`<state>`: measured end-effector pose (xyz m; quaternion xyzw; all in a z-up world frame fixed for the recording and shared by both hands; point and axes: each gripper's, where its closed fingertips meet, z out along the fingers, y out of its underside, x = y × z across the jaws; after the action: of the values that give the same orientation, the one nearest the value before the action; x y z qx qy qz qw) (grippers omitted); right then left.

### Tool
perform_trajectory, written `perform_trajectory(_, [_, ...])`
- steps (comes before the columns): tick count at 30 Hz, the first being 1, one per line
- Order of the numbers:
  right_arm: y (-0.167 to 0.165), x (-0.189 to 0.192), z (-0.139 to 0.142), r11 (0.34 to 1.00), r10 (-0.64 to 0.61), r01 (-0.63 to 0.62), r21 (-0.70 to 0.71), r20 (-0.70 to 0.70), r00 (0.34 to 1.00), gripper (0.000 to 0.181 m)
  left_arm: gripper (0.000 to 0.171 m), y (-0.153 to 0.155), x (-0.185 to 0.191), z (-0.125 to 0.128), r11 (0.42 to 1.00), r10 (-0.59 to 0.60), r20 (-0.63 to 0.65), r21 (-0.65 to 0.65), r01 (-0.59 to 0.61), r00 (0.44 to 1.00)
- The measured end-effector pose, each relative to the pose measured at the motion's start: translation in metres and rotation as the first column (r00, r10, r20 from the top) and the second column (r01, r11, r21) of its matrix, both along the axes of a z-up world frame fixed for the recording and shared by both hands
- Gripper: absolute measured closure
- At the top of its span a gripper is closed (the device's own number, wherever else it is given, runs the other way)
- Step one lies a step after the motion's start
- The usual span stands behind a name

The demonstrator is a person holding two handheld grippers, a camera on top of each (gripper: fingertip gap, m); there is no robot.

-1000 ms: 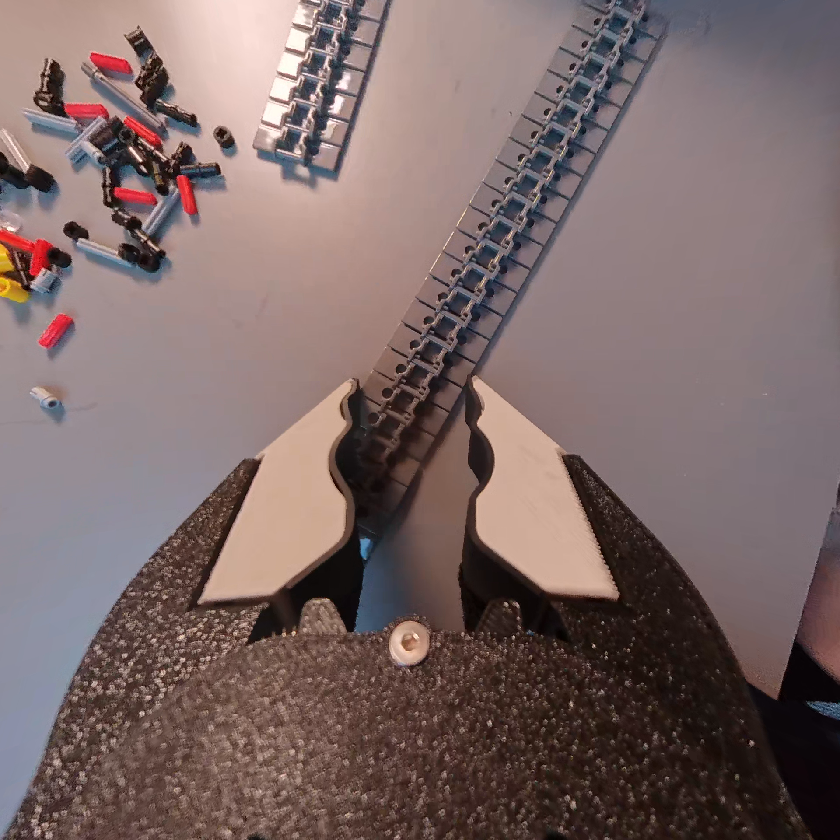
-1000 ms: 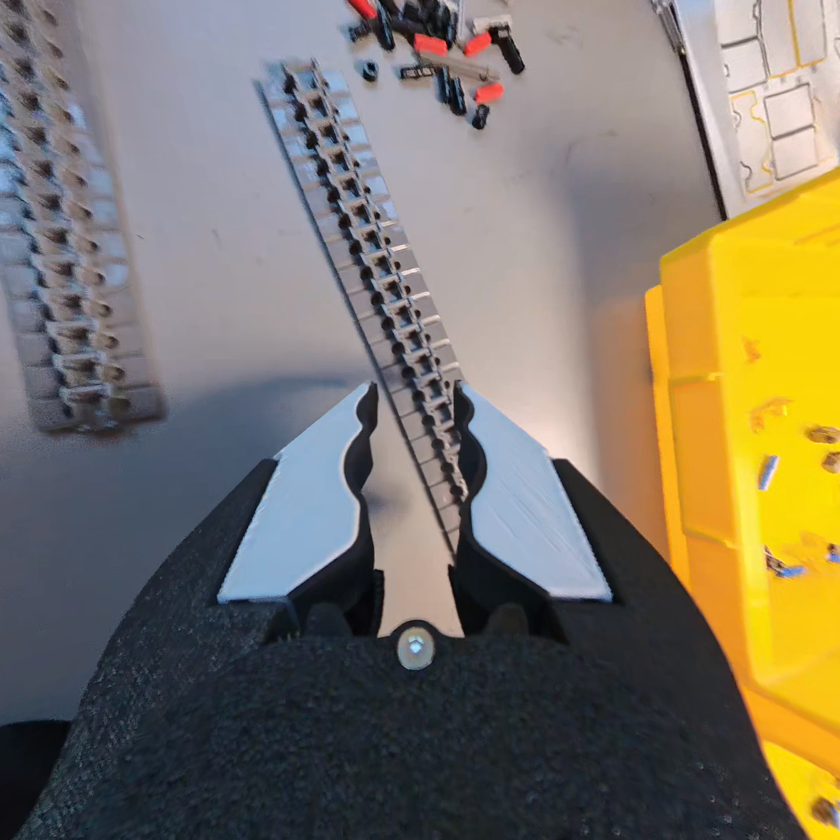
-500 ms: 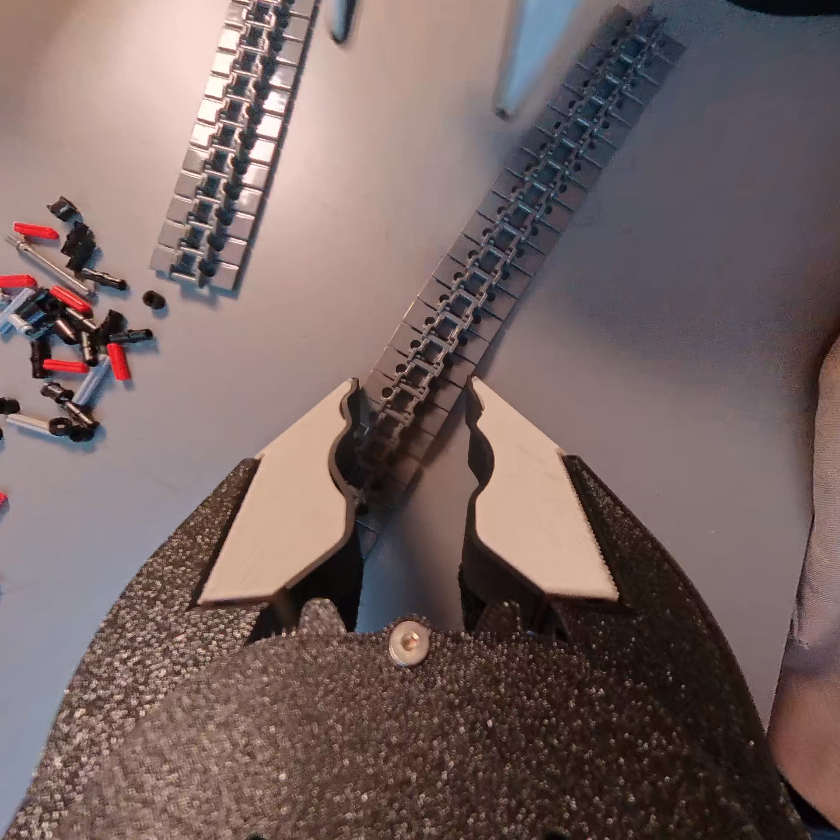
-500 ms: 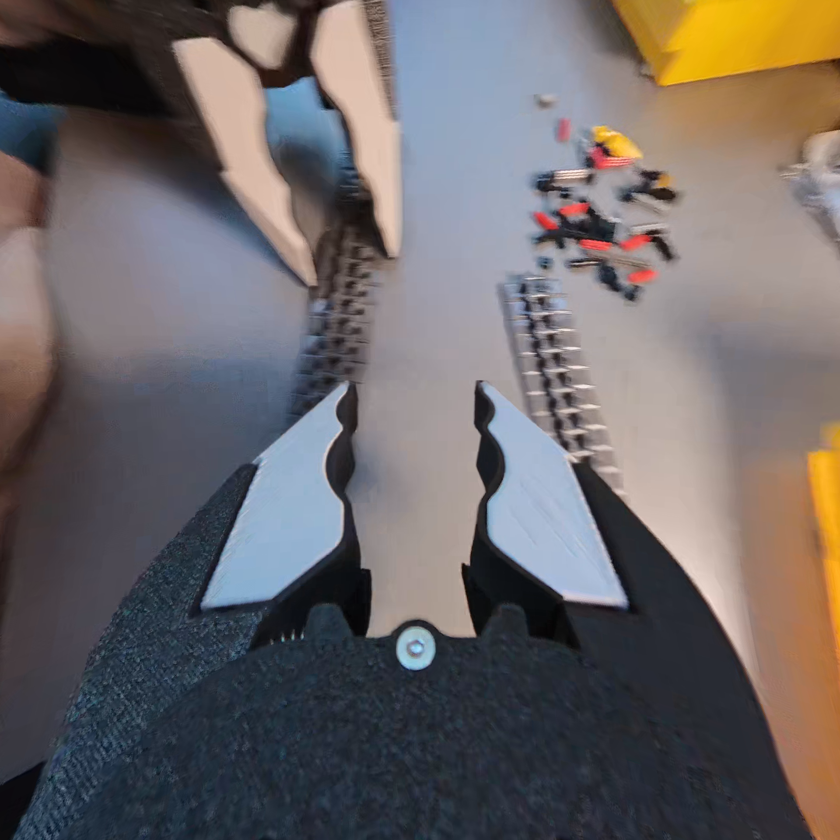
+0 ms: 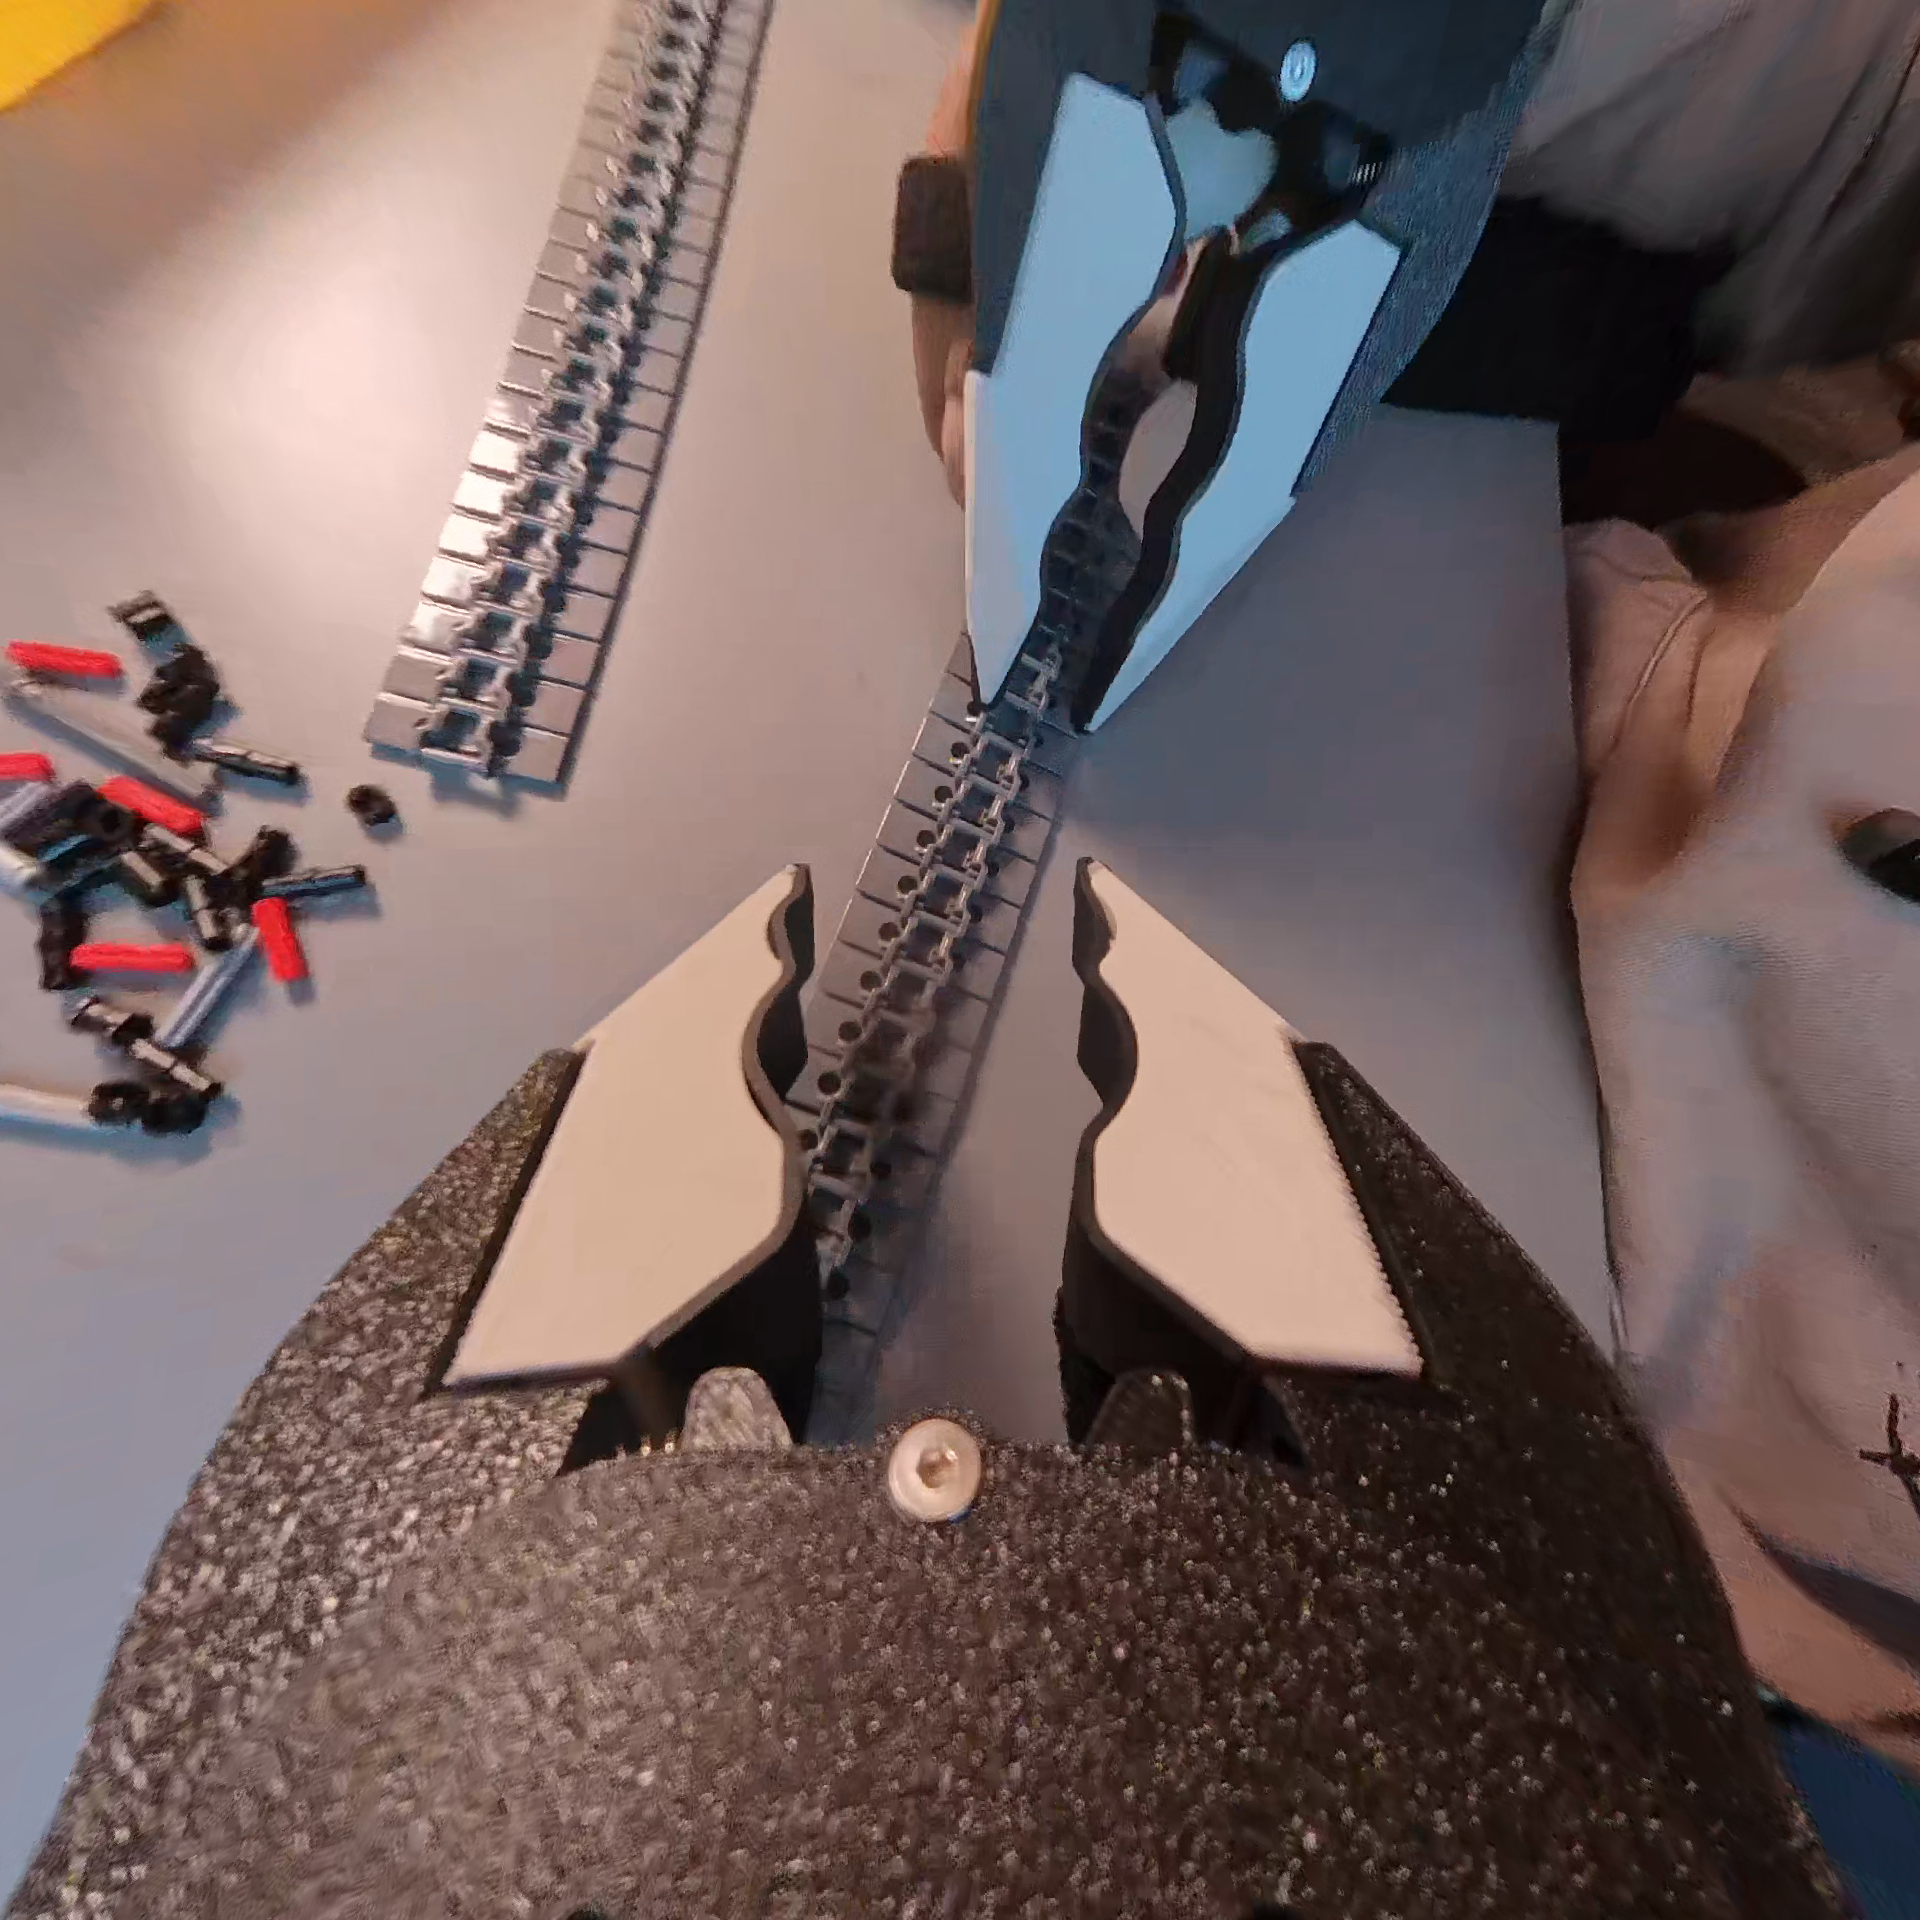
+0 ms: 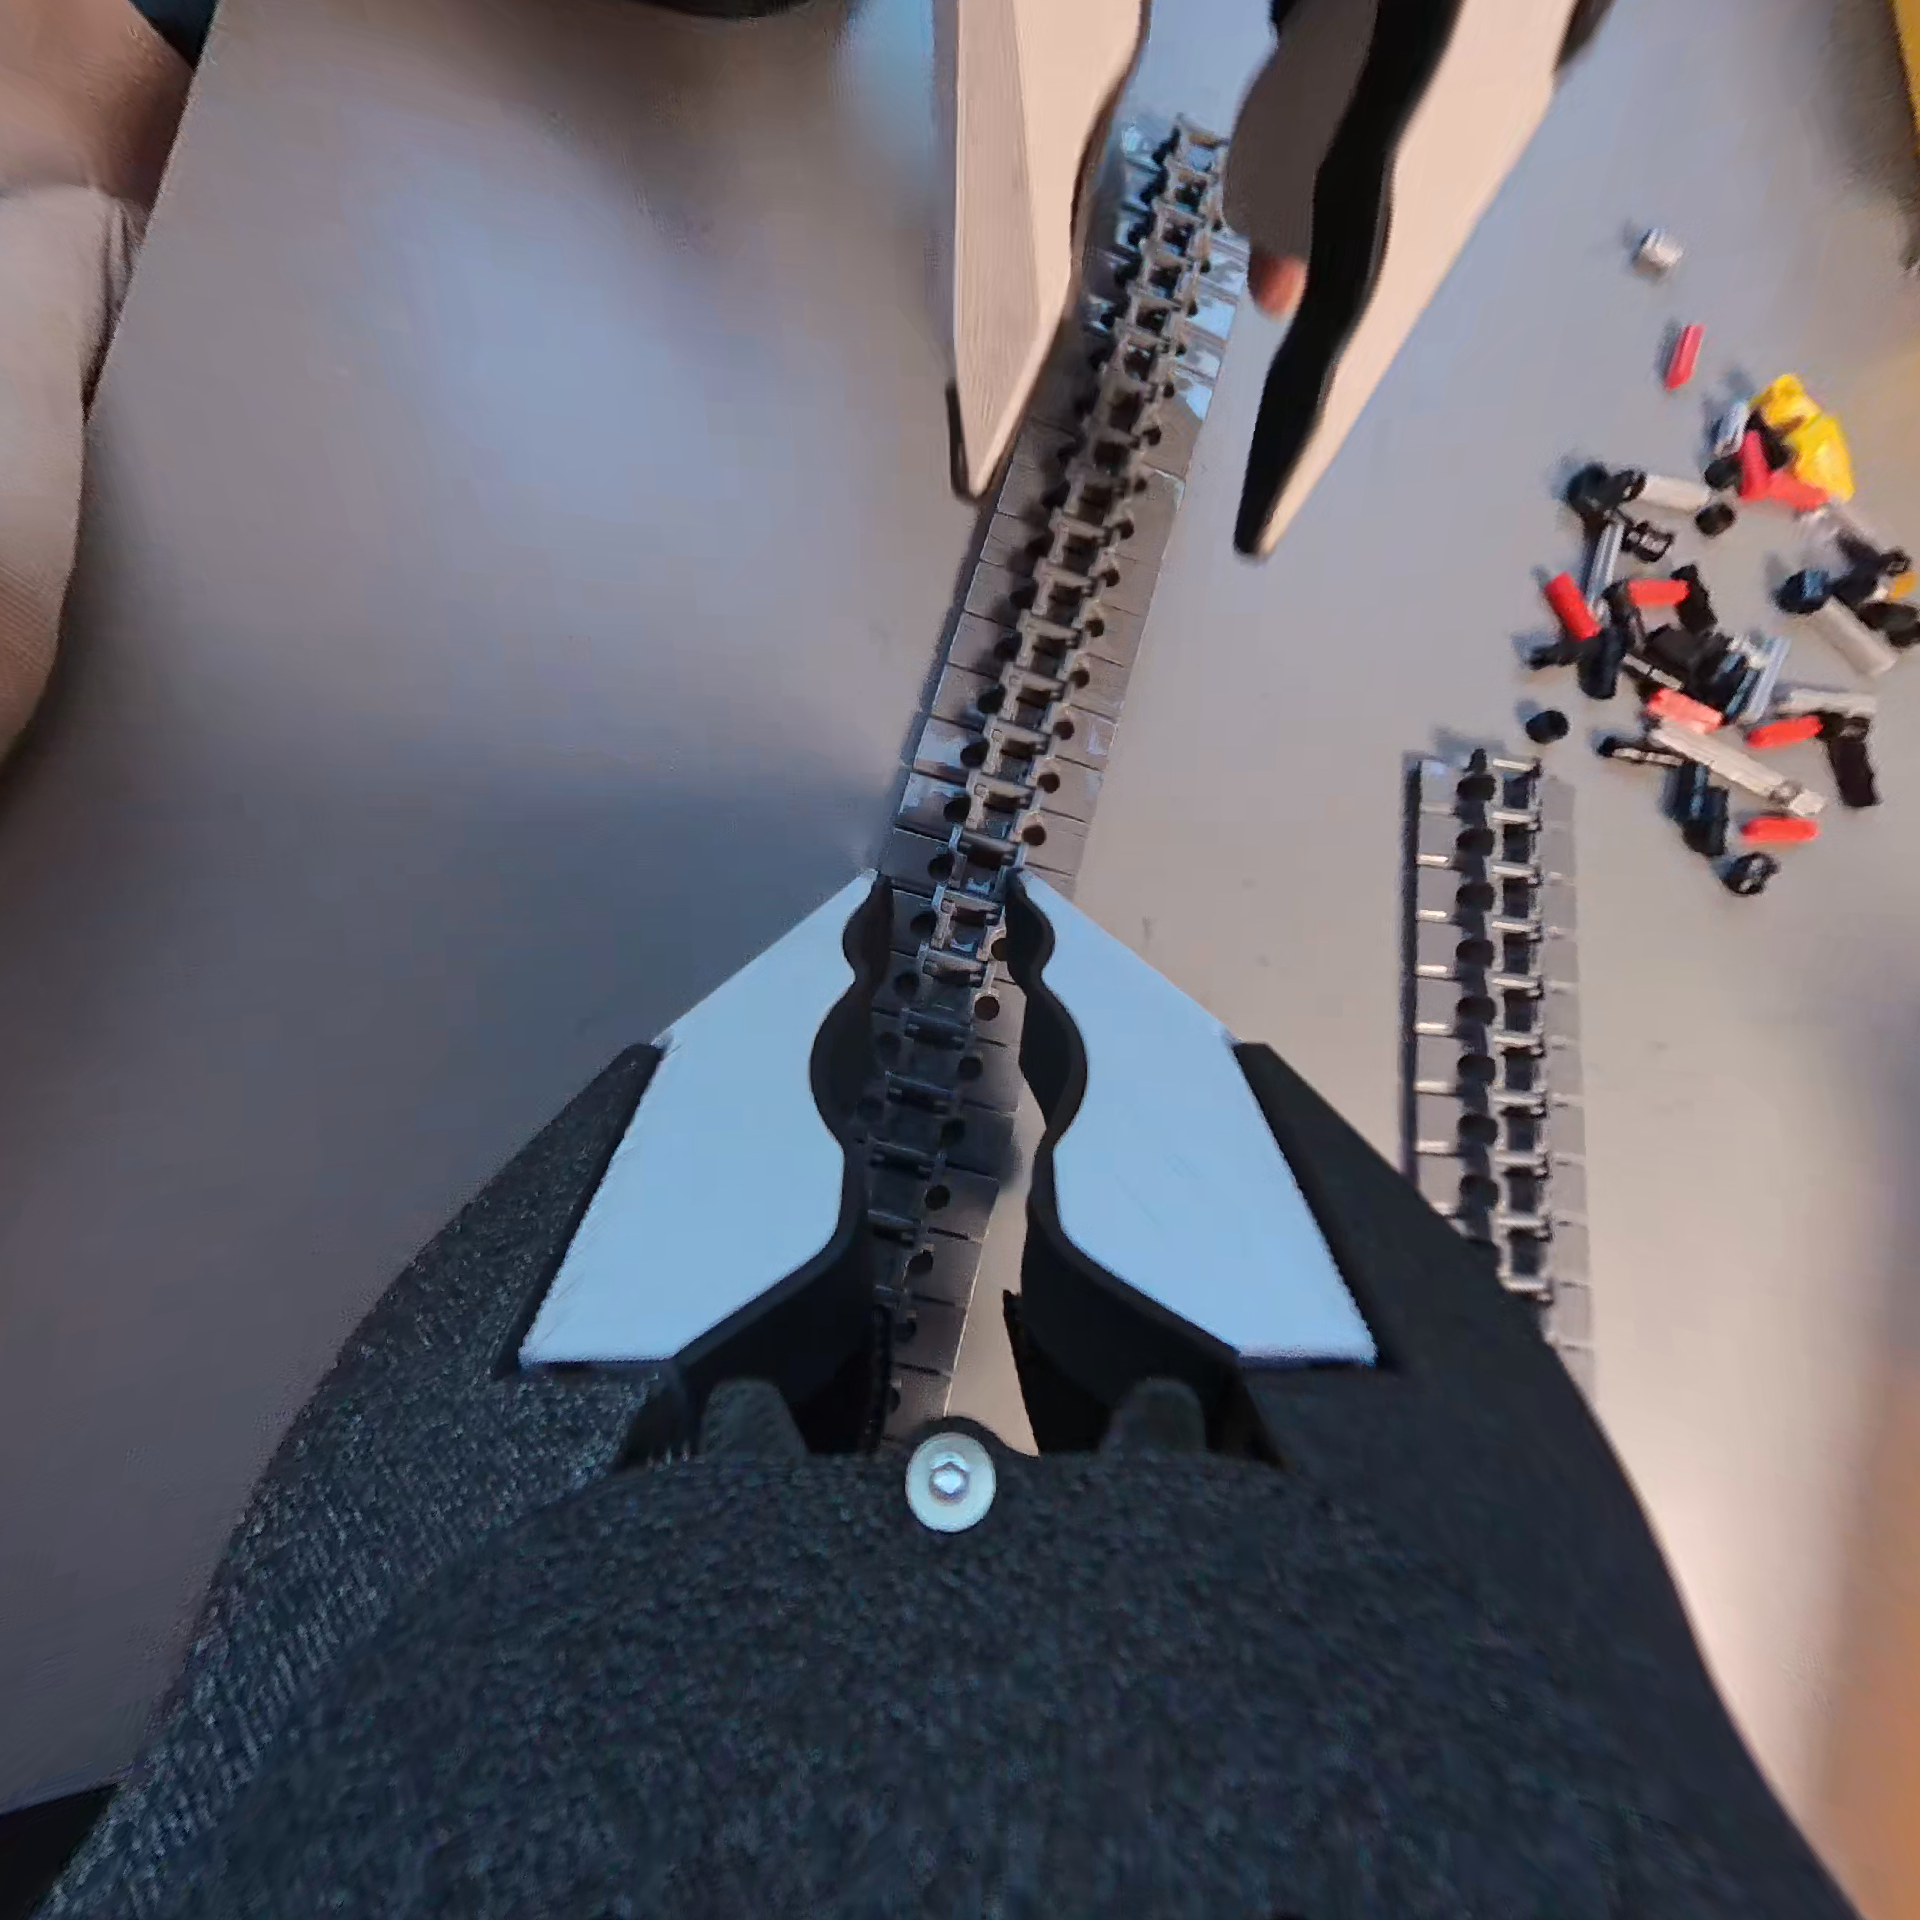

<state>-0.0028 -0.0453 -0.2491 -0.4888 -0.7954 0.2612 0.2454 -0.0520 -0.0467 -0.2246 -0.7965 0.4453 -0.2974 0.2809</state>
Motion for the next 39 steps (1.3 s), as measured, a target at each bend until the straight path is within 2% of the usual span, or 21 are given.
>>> perform_trajectory(2, [0.002,-0.003,0.002,0.999,0.01,-0.009,0.036,-0.033,0.999,0.166,0.12,0.004,0.009,-0.015,0.998,-0.068,-0.07,-0.009,0.068,0.995])
perform_trajectory(4, [0.005,-0.007,0.008,1.0,-0.012,0.013,0.004,-0.096,0.995,0.163,0.12,0.008,0.016,-0.027,0.993,-0.122,-0.146,-0.015,0.121,0.982])
perform_trajectory(5, [0.006,-0.008,0.013,0.999,-0.034,0.03,-0.035,-0.125,0.992,0.157,0.127,0.012,0.021,-0.025,0.99,-0.134,-0.143,0.019,0.138,0.981])
perform_trajectory(7, [0.015,-0.007,0.023,0.991,-0.099,0.08,-0.107,-0.182,0.978,0.135,0.13,0.016,0.029,-0.021,0.989,-0.131,-0.126,0.058,0.139,0.983])
perform_trajectory(9, [0.028,-0.005,0.034,0.976,-0.171,0.131,-0.173,-0.242,0.955,0.118,0.13,0.023,0.033,-0.008,0.982,-0.101,-0.057,0.153,0.109,0.993])
perform_trajectory(11, [0.041,-0.007,0.049,0.959,-0.242,0.171,-0.225,-0.338,0.91,0.117,0.129,0.037,0.031,0.014,0.966,-0.019,0.07,0.259,0.0,0.997])
perform_trajectory(14, [0.053,-0.013,0.071,0.933,-0.321,0.194,-0.302,-0.456,0.83,0.12,0.128,0.056,0.019,0.048,0.917,0.095,0.29,0.347,-0.197,0.952])
perform_trajectory(18, [0.062,-0.016,0.086,0.934,-0.349,0.236,-0.269,-0.543,0.764,0.131,0.144,0.071,-0.005,0.085,0.772,0.185,0.436,0.491,-0.405,0.881])
perform_trajectory(20, [0.061,-0.015,0.088,0.93,-0.362,0.249,-0.272,-0.549,0.754,0.136,0.142,0.076,-0.014,0.098,0.71,0.22,0.476,0.52,-0.474,0.851])
perform_trajectory(23, [0.06,-0.015,0.088,0.918,-0.385,0.258,-0.3,-0.522,0.761,0.14,0.142,0.087,-0.028,0.114,0.621,0.275,0.527,0.541,-0.567,0.804])
perform_trajectory(26, [0.06,-0.014,0.08,0.933,-0.354,0.27,-0.236,-0.477,0.805,0.155,0.134,0.098,-0.042,0.133,0.548,0.301,0.599,0.528,-0.648,0.742])
perform_trajectory(29, [0.055,-0.013,0.064,0.954,-0.297,0.257,-0.153,-0.386,0.873,0.153,0.132,0.11,-0.055,0.139,0.551,0.356,0.605,0.479,-0.683,0.712])
perform_trajectory(30, [0.052,-0.011,0.058,0.961,-0.276,0.247,-0.126,-0.349,0.896,0.15,0.127,0.112,-0.061,0.14,0.555,0.372,0.606,0.461,-0.692,0.703])
perform_trajectory(33, [0.04,-0.002,0.036,0.968,-0.233,0.21,-0.14,-0.178,0.956,0.116,0.085,0.114,-0.071,0.146,0.607,0.379,0.641,0.373,-0.702,0.668])
perform_trajectory(34, [0.036,0.002,0.028,0.97,-0.217,0.199,-0.142,-0.121,0.969,0.113,0.073,0.114,-0.074,0.148,0.62,0.383,0.638,0.359,-0.698,0.668])
perform_trajectory(35, [0.034,0.007,0.021,0.976,-0.193,0.183,-0.119,-0.08,0.978,0.11,0.073,0.114,-0.079,0.15,0.617,0.384,0.638,0.36,-0.699,0.668])
perform_trajectory(37, [0.028,0.018,0.009,0.982,-0.156,0.156,-0.102,0.006,0.988,0.109,0.095,0.114,-0.083,0.146,0.625,0.401,0.6,0.373,-0.686,0.692])
perform_trajectory(39, [0.028,0.025,0.007,0.983,-0.153,0.157,-0.099,0.044,0.987,0.114,0.115,0.112,-0.077,0.134,0.662,0.39,0.533,0.405,-0.631,0.751])
